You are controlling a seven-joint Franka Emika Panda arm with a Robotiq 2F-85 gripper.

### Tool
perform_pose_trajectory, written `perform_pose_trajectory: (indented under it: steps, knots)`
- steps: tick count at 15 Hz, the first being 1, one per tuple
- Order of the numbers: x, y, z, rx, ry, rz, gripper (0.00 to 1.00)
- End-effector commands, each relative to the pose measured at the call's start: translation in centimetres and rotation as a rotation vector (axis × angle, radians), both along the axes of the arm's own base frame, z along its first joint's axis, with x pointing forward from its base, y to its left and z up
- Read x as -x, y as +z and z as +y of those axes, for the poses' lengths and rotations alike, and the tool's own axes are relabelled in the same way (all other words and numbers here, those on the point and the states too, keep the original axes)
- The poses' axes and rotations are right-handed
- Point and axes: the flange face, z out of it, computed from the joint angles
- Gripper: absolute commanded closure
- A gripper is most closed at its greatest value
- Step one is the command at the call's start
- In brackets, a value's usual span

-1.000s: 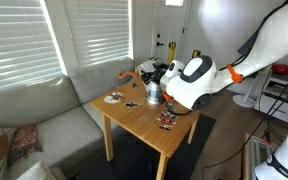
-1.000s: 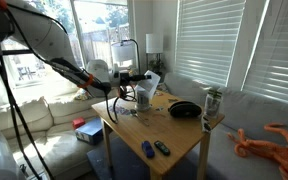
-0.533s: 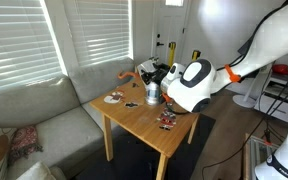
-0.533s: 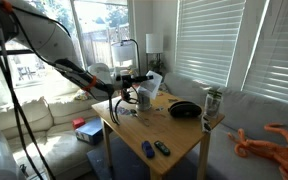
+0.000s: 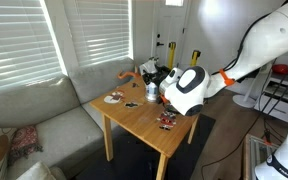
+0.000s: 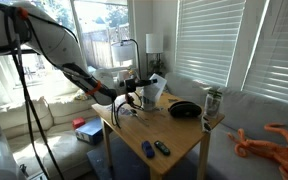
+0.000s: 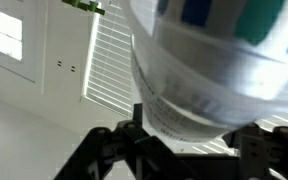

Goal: Put the silver cup upside down, then put the clear cup upside down on the silver cup

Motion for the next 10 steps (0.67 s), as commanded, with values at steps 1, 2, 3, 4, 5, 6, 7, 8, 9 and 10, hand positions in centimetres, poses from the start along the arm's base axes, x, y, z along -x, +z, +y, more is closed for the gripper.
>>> perform_pose_trajectory:
  steps: [1, 2, 3, 4, 5, 6, 7, 8, 9, 10]
  knots:
    - [-0.57, -0.78, -0.32, -0.015, 0.004, -0.02, 0.07]
    - [-0.56, -0.76, -0.31, -0.014, 0.007, -0.021, 0.05]
    - [-0.48, -0.74, -0.29, -0.014, 0.01, -0.015, 0.01]
    - [-0.44, -0.71, -0.25, -0.013, 0.012, -0.015, 0.0]
    - [-0.38, -0.71, -0.22, -0.012, 0.015, -0.012, 0.0]
    - [-0.34, -0.74, -0.22, -0.011, 0.015, -0.011, 0.0]
    - [-0.28, -0.75, -0.22, -0.012, 0.015, -0.006, 0.0]
    - [-0.2, -0.69, -0.18, -0.018, 0.013, 0.004, 0.0]
    - [-0.12, -0.63, -0.15, -0.027, 0.009, 0.019, 0.0]
    - [-0.02, -0.32, -0.01, -0.054, -0.001, 0.051, 0.0]
